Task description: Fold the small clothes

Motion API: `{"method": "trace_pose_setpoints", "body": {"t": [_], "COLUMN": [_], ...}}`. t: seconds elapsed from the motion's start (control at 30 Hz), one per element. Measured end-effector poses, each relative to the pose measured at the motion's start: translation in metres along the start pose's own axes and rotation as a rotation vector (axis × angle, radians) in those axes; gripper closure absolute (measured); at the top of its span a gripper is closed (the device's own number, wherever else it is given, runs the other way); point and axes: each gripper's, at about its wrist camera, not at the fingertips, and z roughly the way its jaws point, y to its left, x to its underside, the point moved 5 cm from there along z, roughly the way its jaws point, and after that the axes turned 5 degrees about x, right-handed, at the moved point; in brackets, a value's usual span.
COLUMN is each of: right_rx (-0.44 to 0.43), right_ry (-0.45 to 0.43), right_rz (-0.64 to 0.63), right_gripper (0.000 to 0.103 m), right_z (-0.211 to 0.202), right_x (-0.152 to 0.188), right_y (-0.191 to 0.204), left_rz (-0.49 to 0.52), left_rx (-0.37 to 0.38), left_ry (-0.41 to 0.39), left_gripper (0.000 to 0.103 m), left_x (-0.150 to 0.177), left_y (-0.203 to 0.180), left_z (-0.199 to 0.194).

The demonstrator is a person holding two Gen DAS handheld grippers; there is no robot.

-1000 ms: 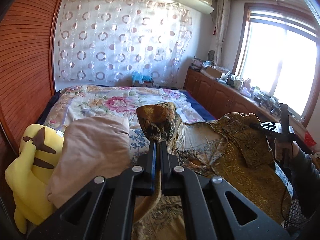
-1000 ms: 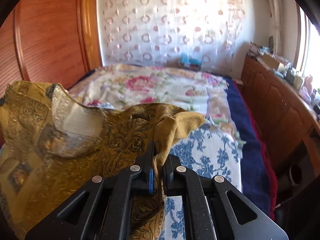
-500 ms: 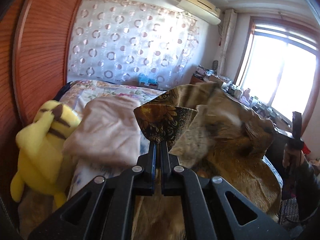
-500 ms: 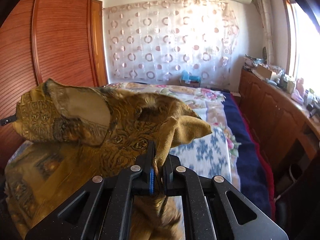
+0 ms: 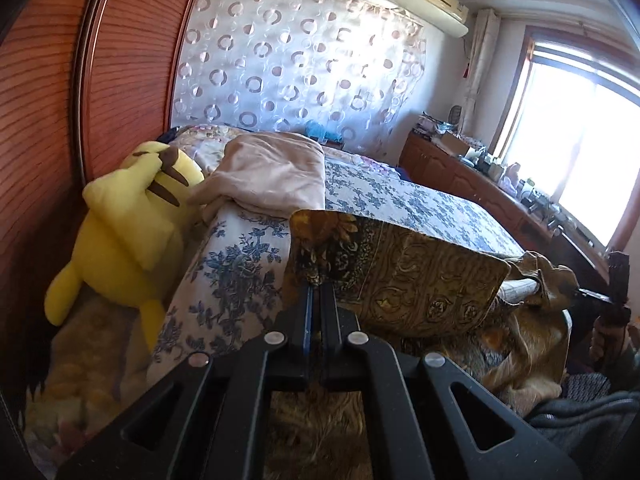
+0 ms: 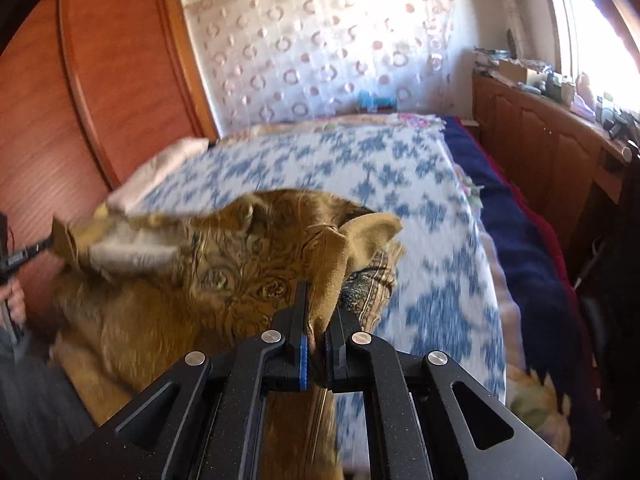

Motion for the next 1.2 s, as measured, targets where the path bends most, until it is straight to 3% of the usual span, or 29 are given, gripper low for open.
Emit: {"method": "trace_pose_setpoints", "body": {"t": [0.17,0.3,0.43,0.63,0.7,0.8,0.9,1.2], "right_rx": [-0.002,0.023,0.046,0.090,0.105,0.129,0.127,0.068], "right_ry": [0.012,0.025,0.026,-0.043,-0.077,-0.116,-0.132,-0.037], "right_rz": [-0.033,-0.058,-0.060,-0.079,-0.074,-0.067,-0.075,-0.027], "right_gripper": [0.100,0.098,0.094,0.079,0.062,0.053,0.042,0.041], "right_z": [-0.012,-0.006,-0.006,-0.032,-0.040,-0.043,-0.032,0.042], "right_x": [0.011,0.015,0.012,-0.005,-0.015,-0.033,-0.049,-0.069], "right_y": [0.004,0.007,0.006,-0.002,-0.007,-0.015,-0.018,-0.027], "left_rz": [0.007,0.052,0.057,0.096,0.106,0.128,0.165,0.166], "left_rx": [-0.027,-0.102,-0.104,-0.117,-0.104,-0.084,-0.072,-0.047], "left_ry": [0.028,0.051,0.037,0.004,0.020,0.049,0.078,0.158], "left_gripper": [0.102,0.094,0.085,0.069,0.066,0.063,0.063,0.063], "left_x": [0.007,0.009,0.003,-0.019,-0.026,-0.034,-0.046,-0.068], "left_y": [0.008,0.013,0.018,0.018,0.014,0.006,-0.003,-0.005], "left_z": [-0.004,-0.002,-0.011,-0.017,-0.010,0.005,0.026,0.073]}}
